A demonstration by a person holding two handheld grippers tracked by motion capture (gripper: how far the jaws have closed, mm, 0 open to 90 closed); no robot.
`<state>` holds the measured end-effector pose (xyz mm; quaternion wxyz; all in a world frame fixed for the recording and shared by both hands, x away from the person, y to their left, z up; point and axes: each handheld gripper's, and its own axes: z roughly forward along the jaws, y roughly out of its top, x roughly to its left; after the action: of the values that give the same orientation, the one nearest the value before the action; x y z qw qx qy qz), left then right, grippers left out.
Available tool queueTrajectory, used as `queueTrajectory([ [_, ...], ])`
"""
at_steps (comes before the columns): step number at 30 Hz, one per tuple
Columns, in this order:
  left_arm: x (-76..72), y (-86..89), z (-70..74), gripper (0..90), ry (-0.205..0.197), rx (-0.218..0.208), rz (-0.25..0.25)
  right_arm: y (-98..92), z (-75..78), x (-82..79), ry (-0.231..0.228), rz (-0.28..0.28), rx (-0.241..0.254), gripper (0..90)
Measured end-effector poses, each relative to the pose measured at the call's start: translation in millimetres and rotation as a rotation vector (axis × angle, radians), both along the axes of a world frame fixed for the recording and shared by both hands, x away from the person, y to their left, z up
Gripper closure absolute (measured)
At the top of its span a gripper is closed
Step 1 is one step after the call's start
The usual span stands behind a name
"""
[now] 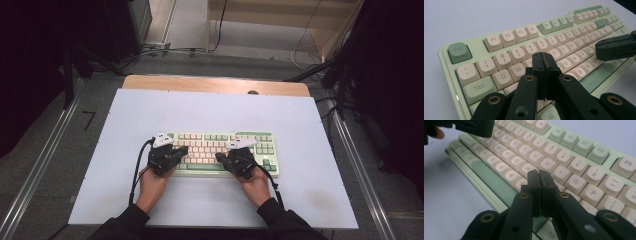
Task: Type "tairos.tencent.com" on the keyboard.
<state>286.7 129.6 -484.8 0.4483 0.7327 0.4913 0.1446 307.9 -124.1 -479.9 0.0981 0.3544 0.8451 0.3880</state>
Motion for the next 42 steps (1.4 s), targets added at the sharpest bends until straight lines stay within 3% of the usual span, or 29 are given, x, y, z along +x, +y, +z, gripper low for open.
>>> queueTrajectory([
  [6,-1.9,1.8,2.1,90.0,-0.003,-0.019,0.003,-13.1,8.6,2.6,-0.005,-0.022,0.054,74.5],
  [10,-3.6,6.0,4.9,84.8,-0.011,-0.035,0.017,-27.3,16.3,3.0,0.001,-0.047,0.094,54.7],
  [16,-7.0,16.5,9.0,58.4,-0.017,-0.073,0.073,-53.3,22.0,4.1,0.021,-0.082,0.107,31.6],
  [23,-19.4,22.4,14.4,31.1,-0.055,0.011,0.170,-84.5,24.6,2.0,-0.004,-0.136,0.122,15.8],
  [29,-29.5,31.5,15.3,20.5,-0.060,0.024,0.209,-109.0,27.0,-4.6,-0.033,-0.174,0.126,8.6],
  [42,-48.2,67.0,12.5,19.2,-0.055,0.011,0.298,-171.4,25.9,-30.7,-0.093,-0.339,0.083,7.8],
])
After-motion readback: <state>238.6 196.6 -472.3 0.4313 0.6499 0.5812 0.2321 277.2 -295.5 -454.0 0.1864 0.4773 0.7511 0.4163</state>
